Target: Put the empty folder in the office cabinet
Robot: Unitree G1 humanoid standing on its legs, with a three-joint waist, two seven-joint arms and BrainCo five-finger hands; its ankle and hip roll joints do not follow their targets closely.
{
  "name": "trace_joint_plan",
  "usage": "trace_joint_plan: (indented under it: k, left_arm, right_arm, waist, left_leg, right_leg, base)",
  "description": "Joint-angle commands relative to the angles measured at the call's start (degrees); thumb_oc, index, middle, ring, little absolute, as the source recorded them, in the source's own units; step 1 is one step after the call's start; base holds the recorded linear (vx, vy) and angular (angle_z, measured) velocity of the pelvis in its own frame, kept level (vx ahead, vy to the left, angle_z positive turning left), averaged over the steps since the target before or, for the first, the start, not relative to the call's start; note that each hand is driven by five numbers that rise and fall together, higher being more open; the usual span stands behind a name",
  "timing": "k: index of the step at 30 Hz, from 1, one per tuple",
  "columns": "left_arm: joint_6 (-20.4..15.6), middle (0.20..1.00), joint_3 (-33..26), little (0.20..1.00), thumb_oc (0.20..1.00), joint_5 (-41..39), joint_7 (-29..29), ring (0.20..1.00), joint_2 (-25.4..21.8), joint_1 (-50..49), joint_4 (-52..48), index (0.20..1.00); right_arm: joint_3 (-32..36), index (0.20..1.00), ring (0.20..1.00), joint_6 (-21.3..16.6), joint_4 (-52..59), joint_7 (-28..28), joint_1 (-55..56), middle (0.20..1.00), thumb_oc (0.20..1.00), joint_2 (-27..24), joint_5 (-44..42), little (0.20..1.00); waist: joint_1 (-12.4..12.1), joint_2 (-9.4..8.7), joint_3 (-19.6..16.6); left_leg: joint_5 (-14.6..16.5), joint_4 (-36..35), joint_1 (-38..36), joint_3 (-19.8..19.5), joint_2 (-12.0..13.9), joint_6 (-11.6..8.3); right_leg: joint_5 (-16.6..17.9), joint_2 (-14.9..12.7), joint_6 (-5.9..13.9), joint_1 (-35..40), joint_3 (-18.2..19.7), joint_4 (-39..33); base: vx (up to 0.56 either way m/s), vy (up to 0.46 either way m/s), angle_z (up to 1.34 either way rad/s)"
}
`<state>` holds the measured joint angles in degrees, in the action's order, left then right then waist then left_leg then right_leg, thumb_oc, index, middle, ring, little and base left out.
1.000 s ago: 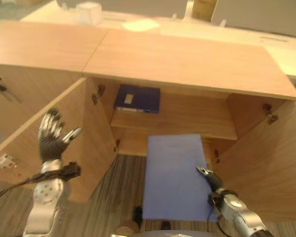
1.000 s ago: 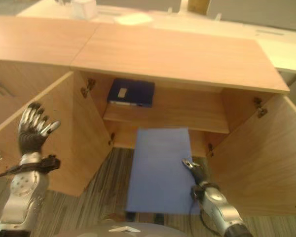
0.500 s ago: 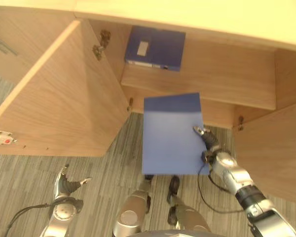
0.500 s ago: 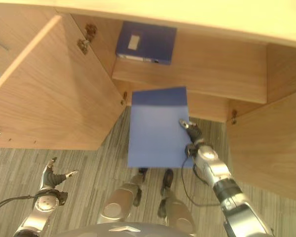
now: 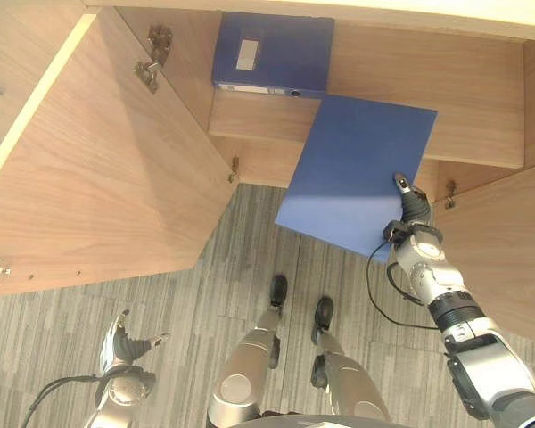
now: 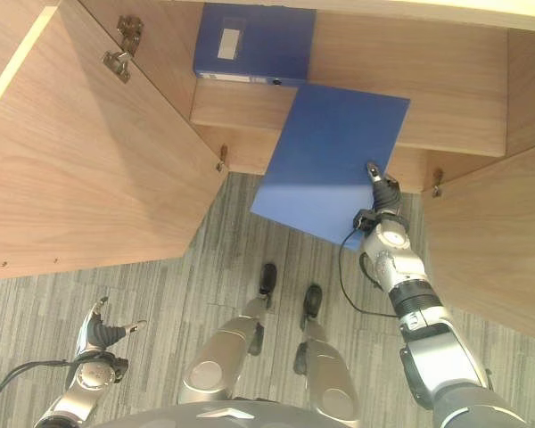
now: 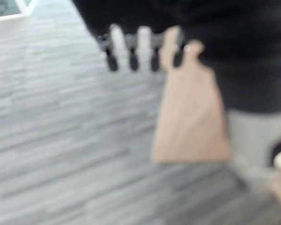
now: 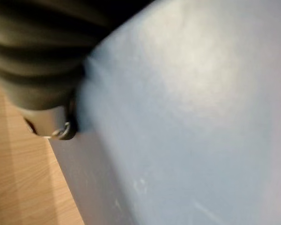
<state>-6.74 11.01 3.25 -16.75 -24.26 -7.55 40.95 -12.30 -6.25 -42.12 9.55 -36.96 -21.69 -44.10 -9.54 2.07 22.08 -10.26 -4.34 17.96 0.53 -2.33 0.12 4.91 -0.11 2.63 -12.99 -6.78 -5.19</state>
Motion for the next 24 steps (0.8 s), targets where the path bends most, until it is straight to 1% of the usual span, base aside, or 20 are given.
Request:
trace_joint_plan:
  k: [1, 3, 4, 7, 8, 9, 10, 11, 12, 13, 14, 18, 20, 21, 22, 24]
  left_arm:
    - [-0.77, 1.000, 3.47, 1.000, 1.000, 1.20, -1.85, 1.000, -0.29, 0.40, 1.22, 1.000]
    - [-1.26, 1.000, 4.92, 1.000, 1.000, 0.83, -2.07, 1.000, -0.40, 0.98, 0.86, 1.000]
    - [-1.26, 1.000, 4.93, 1.000, 1.000, 0.82, -2.08, 1.000, -0.34, 1.09, 0.88, 1.000]
    - [-1.84, 1.000, 6.96, 1.000, 1.000, 0.73, -2.33, 1.000, -0.87, 1.93, 1.02, 1.000]
    - [-1.95, 1.000, 8.05, 1.000, 1.000, 0.65, -2.20, 1.000, -1.25, 2.13, 0.80, 1.000]
    - [-1.94, 1.000, 8.43, 1.000, 1.000, 0.64, -2.14, 1.000, -1.25, 2.30, 1.08, 1.000]
    - [-1.96, 1.000, 8.78, 1.000, 1.000, 0.73, -2.04, 1.000, -1.11, 2.33, 1.44, 1.000]
    - [-1.97, 1.000, 8.81, 1.000, 1.000, 0.72, -2.05, 1.000, -1.02, 2.43, 1.48, 1.000]
    - [-1.91, 1.000, 9.85, 1.000, 1.000, 0.80, -2.01, 1.000, -0.86, 2.75, 2.73, 1.000]
    - [-1.95, 1.000, 9.90, 1.000, 1.000, 0.79, -2.03, 1.000, -0.75, 2.88, 2.82, 1.000]
    - [-1.84, 1.000, 10.38, 1.000, 1.000, 0.77, -1.90, 1.000, -0.52, 2.78, 3.81, 1.000]
    - [-1.76, 1.000, 11.47, 1.000, 1.000, 0.82, -1.65, 1.000, -0.15, 3.14, 5.63, 1.000]
    - [-1.62, 1.000, 12.04, 1.000, 1.000, 0.80, -1.84, 1.000, 0.14, 3.30, 6.77, 1.000]
    - [-1.64, 1.000, 12.05, 1.000, 1.000, 0.80, -1.85, 1.000, 0.16, 3.34, 6.81, 1.000]
    - [-1.64, 1.000, 12.35, 1.000, 1.000, 0.53, -2.14, 1.000, 0.20, 3.76, 7.57, 1.000]
    - [-1.72, 1.000, 12.47, 1.000, 1.000, 0.48, -2.52, 1.000, -0.02, 4.01, 7.54, 1.000]
  right_arm:
    - [5.51, 0.200, 0.200, -7.83, -3.63, 6.04, -10.77, 0.200, 0.200, -7.12, -5.48, 0.200]
    - [6.35, 0.200, 0.200, -8.27, -9.05, 7.53, -15.77, 0.200, 0.200, -10.09, -6.37, 0.200]
    - [6.27, 0.200, 0.200, -8.31, -9.28, 7.42, -16.00, 0.200, 0.200, -10.19, -6.46, 0.200]
    - [6.59, 0.200, 0.200, -8.68, -16.60, 8.63, -23.11, 0.200, 0.200, -15.01, -8.90, 0.200]
    - [5.94, 0.200, 0.200, -8.23, -20.02, 8.90, -26.90, 0.200, 0.200, -18.64, -10.03, 0.200]
    - [5.28, 0.200, 0.200, -7.95, -21.37, 9.00, -28.61, 0.200, 0.200, -20.03, -10.25, 0.200]
    - [4.87, 0.200, 0.200, -7.56, -22.59, 8.98, -30.05, 0.200, 0.200, -21.42, -10.29, 0.200]
    - [4.72, 0.200, 0.200, -7.55, -22.79, 8.87, -30.29, 0.200, 0.200, -21.54, -10.37, 0.200]
    - [3.86, 0.200, 0.200, -7.28, -25.01, 8.82, -32.93, 0.200, 0.200, -23.64, -11.55, 0.200]
    - [3.67, 0.200, 0.200, -7.29, -25.25, 8.67, -33.20, 0.200, 0.200, -23.76, -11.65, 0.200]
    - [3.12, 0.200, 0.200, -7.41, -26.38, 8.97, -35.08, 0.200, 0.200, -25.43, -12.37, 0.200]
    - [2.21, 0.200, 0.200, -7.67, -27.54, 9.31, -37.77, 0.200, 0.200, -26.87, -13.68, 0.200]
    - [2.56, 0.200, 0.200, -8.91, -27.94, 10.32, -39.34, 0.200, 0.200, -27.29, -15.56, 0.200]
    - [2.54, 0.200, 0.200, -8.93, -27.97, 10.31, -39.38, 0.200, 0.200, -27.29, -15.58, 0.200]
    - [3.24, 0.200, 0.200, -10.15, -28.33, 11.45, -40.88, 0.200, 0.200, -27.14, -17.32, 0.200]
    - [3.23, 0.200, 0.200, -10.90, -29.08, 12.95, -42.80, 0.200, 0.200, -27.73, -18.01, 0.200]
  waist:
    - [-1.89, 0.76, -1.27]
    - [-2.40, 1.41, -0.90]
    - [-2.42, 1.46, -0.88]
    - [-3.29, 2.39, -0.63]
    - [-3.79, 2.84, -0.50]
    - [-4.04, 3.05, -0.49]
    - [-4.15, 3.13, -0.66]
    - [-4.17, 3.17, -0.75]
    - [-4.45, 3.32, -0.95]
    - [-4.50, 3.35, -1.12]
    - [-4.63, 3.25, -1.45]
    - [-4.76, 3.10, -2.19]
    - [-4.75, 3.02, -2.83]
    - [-4.75, 3.02, -2.87]
    - [-4.82, 2.91, -3.34]
    - [-5.02, 2.71, -3.79]
  left_leg:
    - [3.35, -0.66, 3.85, -0.75, 2.28, -4.16]
    - [3.22, -0.66, 5.50, -0.74, 2.05, -4.38]
    - [3.22, -0.66, 5.58, -0.73, 2.06, -4.38]
    - [2.77, -0.66, 8.82, -1.00, 1.66, -4.77]
    - [2.55, -0.66, 10.86, -1.02, 1.27, -5.02]
    - [2.45, -0.66, 11.93, -1.08, 1.16, -5.08]
    - [2.36, -0.66, 12.74, -1.01, 1.10, -5.19]
    - [2.34, -0.66, 12.91, -1.00, 1.11, -5.19]
    - [2.09, -0.66, 14.69, -1.00, 0.92, -5.37]
    - [2.06, -0.66, 14.95, -0.97, 0.94, -5.37]
    - [2.02, -0.66, 16.27, -0.96, 0.84, -5.52]
    - [1.91, -0.66, 17.92, -0.96, 0.69, -5.66]
    - [1.99, -0.66, 18.83, -1.30, 0.41, -5.69]
    - [1.98, -0.66, 18.90, -1.31, 0.41, -5.69]
    - [2.18, -0.66, 19.31, -1.58, 0.22, -5.72]
    - [2.31, -0.66, 20.01, -1.69, -0.04, -5.78]
  right_leg:
    - [0.73, -5.58, 4.79, -4.63, -0.41, 0.25]
    - [0.94, -5.67, 4.93, -6.25, -0.53, 0.22]
    - [0.96, -5.65, 4.93, -6.34, -0.52, 0.23]
    - [1.34, -5.68, 5.18, -9.45, -0.49, 0.19]
    - [1.46, -5.73, 5.43, -11.51, -0.48, 0.19]
    - [1.50, -5.75, 5.53, -12.55, -0.32, 0.19]
    - [1.56, -5.77, 5.59, -13.36, -0.32, 0.19]
    - [1.58, -5.76, 5.59, -13.54, -0.31, 0.19]
    - [1.65, -5.69, 5.78, -15.32, -0.08, 0.19]
    - [1.70, -5.68, 5.78, -15.60, -0.05, 0.19]
    - [1.71, -5.77, 5.95, -16.96, 0.14, 0.19]
    - [1.76, -5.82, 6.16, -18.60, 0.27, 0.19]
    - [1.75, -5.84, 6.20, -19.64, 0.42, 0.19]
    - [1.76, -5.84, 6.20, -19.70, 0.41, 0.19]
    - [1.68, -5.95, 6.34, -20.16, 0.38, 0.19]
    - [1.64, -6.12, 6.47, -20.68, 0.25, 0.19]
  base:
    - [0.00, 0.000, 0.00]
    - [-0.01, 0.010, 0.05]
    - [0.00, 0.000, 0.00]
    - [0.00, 0.000, 0.00]
    - [0.00, 0.000, 0.00]
    - [0.00, 0.013, 0.04]
    - [0.00, 0.016, 0.05]
    - [0.01, 0.014, 0.04]
    - [0.01, 0.005, 0.03]
    - [0.00, 0.000, 0.00]
    - [0.00, 0.000, 0.00]
    - [0.03, 0.004, -0.02]
    - [0.04, 0.007, -0.02]
    - [0.04, -0.001, 0.01]
    - [0.03, 0.002, 0.00]
    - [0.02, 0.000, 0.00]
